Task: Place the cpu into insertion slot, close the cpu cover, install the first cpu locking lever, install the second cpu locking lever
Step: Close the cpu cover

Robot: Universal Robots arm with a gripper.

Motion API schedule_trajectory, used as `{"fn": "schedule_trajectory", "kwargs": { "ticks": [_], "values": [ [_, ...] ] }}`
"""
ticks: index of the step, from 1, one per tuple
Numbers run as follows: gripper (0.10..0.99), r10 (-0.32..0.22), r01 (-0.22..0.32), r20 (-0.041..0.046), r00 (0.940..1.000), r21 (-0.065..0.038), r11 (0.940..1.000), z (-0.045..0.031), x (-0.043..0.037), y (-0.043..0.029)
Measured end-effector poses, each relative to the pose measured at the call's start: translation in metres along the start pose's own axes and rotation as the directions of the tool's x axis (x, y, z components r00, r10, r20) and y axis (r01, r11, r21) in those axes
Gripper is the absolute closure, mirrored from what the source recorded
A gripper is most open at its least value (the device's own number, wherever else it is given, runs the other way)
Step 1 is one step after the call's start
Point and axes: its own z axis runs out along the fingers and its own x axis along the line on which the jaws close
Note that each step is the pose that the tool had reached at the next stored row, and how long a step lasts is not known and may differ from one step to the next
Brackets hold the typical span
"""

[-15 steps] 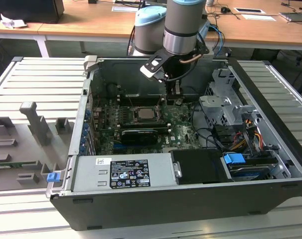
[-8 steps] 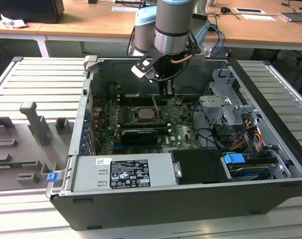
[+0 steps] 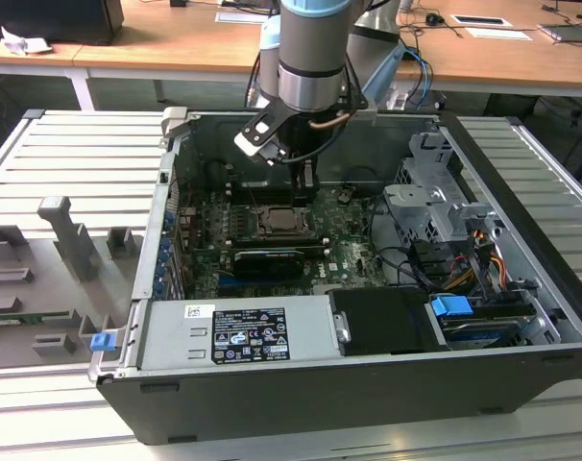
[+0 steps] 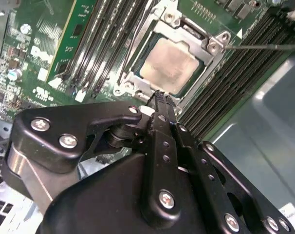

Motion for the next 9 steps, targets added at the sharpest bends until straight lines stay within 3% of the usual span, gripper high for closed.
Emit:
{"fn": "schedule_trajectory", "kwargs": {
  "ticks": [3,9],
  "values": [
    [0.980,-0.009,0.009,-0.0007,1.0000,0.000,1.0000,0.0060,0.0001,-0.0077],
    [0.980,-0.012,0.012,-0.0008,0.9999,0.001,0.9999,0.0068,0.0007,-0.0169]
  ]
}}
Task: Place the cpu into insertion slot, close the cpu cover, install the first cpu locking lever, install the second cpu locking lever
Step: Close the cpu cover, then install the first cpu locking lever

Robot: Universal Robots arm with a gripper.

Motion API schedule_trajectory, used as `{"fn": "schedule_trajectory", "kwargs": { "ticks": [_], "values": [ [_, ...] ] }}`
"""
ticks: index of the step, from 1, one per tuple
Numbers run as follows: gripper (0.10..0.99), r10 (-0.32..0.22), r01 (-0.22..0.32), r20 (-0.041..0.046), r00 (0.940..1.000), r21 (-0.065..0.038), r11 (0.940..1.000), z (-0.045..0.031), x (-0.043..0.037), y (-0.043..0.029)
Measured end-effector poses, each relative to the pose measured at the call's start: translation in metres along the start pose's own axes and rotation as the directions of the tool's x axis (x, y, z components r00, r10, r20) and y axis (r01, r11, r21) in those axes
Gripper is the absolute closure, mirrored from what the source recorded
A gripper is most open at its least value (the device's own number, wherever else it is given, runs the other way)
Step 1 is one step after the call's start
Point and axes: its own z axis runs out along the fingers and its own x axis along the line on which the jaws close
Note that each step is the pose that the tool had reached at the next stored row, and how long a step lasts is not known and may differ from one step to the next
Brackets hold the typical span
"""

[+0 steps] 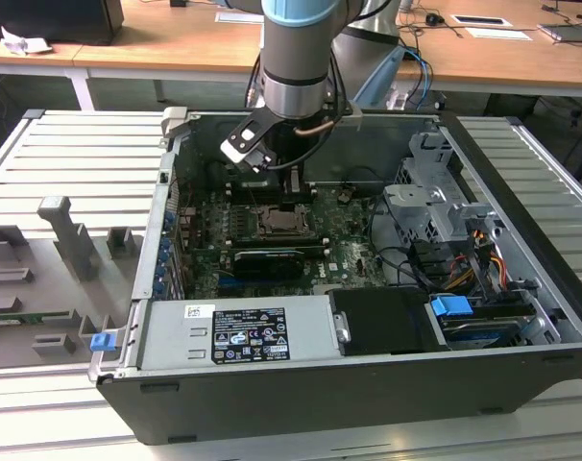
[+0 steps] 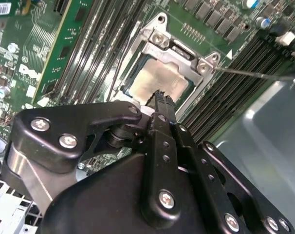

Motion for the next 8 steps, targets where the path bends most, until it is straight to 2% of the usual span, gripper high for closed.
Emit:
{"fn": "schedule_trajectory", "kwargs": {
  "ticks": [8],
  "values": [
    [0.980,0.000,0.000,0.0000,1.0000,0.000,1.0000,-0.0001,0.0002,-0.0071]
  ]
}}
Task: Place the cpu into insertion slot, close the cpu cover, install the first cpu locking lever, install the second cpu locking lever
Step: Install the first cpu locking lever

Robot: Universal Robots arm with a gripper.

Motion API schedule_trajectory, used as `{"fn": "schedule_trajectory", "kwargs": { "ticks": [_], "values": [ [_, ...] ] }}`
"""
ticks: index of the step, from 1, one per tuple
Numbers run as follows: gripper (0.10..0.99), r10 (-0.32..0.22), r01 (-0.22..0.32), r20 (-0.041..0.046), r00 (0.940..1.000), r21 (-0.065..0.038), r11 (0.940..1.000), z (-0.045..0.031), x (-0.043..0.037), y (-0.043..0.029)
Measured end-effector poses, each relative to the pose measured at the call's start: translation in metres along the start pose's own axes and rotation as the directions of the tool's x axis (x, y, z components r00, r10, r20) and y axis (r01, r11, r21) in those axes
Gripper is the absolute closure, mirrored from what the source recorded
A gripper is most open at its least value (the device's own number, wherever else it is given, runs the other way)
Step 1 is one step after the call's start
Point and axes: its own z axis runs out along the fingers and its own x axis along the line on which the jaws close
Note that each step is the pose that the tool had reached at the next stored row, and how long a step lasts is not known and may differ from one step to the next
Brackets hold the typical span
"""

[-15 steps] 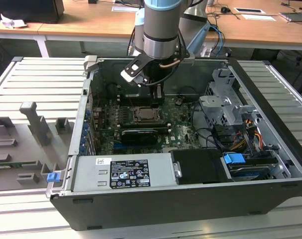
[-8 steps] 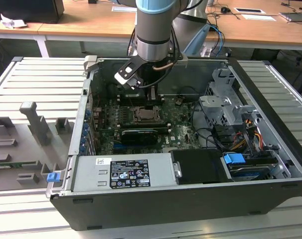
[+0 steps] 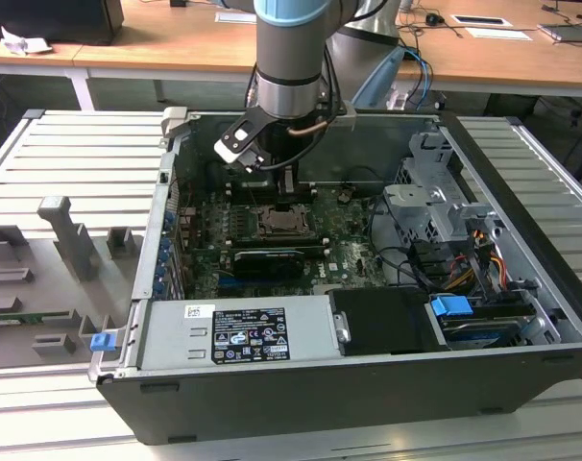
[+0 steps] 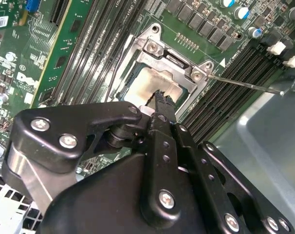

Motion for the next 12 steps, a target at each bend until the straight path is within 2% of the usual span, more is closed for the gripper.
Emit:
{"fn": "schedule_trajectory", "kwargs": {
  "ticks": [12],
  "values": [
    [0.980,0.000,0.000,0.0009,1.0000,0.000,1.0000,-0.0071,0.0001,0.0001]
  ]
}}
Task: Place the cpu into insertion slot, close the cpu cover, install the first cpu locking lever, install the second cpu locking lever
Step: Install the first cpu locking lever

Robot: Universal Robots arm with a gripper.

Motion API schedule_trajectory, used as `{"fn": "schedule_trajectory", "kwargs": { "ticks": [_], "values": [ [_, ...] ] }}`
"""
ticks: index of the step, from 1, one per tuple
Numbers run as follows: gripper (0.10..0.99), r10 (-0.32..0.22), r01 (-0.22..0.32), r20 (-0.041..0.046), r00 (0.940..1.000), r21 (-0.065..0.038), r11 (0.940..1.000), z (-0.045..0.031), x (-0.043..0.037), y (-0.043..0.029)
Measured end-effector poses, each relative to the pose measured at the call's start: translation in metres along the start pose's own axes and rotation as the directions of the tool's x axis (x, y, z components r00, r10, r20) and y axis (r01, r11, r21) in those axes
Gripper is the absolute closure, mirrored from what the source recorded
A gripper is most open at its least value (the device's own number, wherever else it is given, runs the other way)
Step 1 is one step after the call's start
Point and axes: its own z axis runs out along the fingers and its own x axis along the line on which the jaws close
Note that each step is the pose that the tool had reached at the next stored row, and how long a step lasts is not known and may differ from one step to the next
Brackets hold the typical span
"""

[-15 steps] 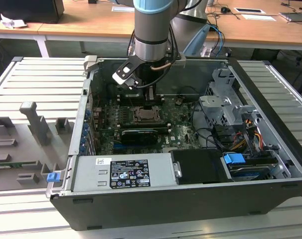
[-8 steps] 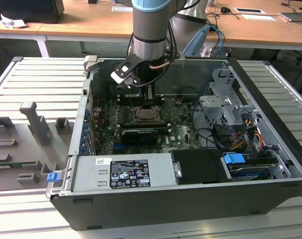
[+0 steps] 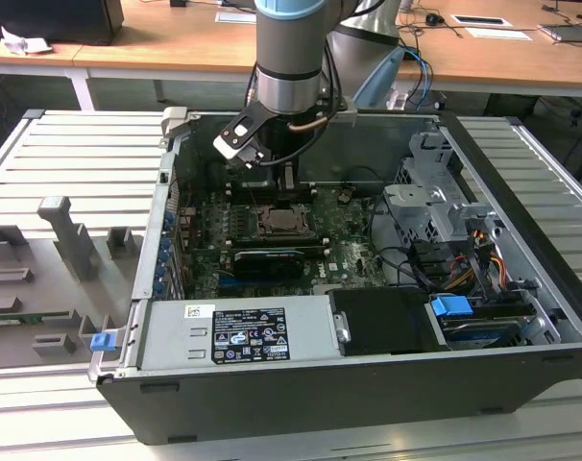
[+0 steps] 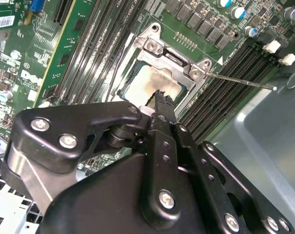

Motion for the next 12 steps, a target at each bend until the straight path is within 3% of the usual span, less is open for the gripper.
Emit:
{"fn": "schedule_trajectory", "kwargs": {
  "ticks": [6,10,12],
  "values": [
    [0.980,0.000,0.000,0.0000,1.0000,0.000,1.0000,-0.0173,0.0003,0.0004],
    [0.980,0.000,0.000,-0.0001,1.0000,0.000,1.0000,-0.0374,0.0006,0.0008],
    [0.980,-0.002,0.002,-0.0002,1.0000,0.000,1.0000,-0.0377,0.0006,0.0008]
  ]
}}
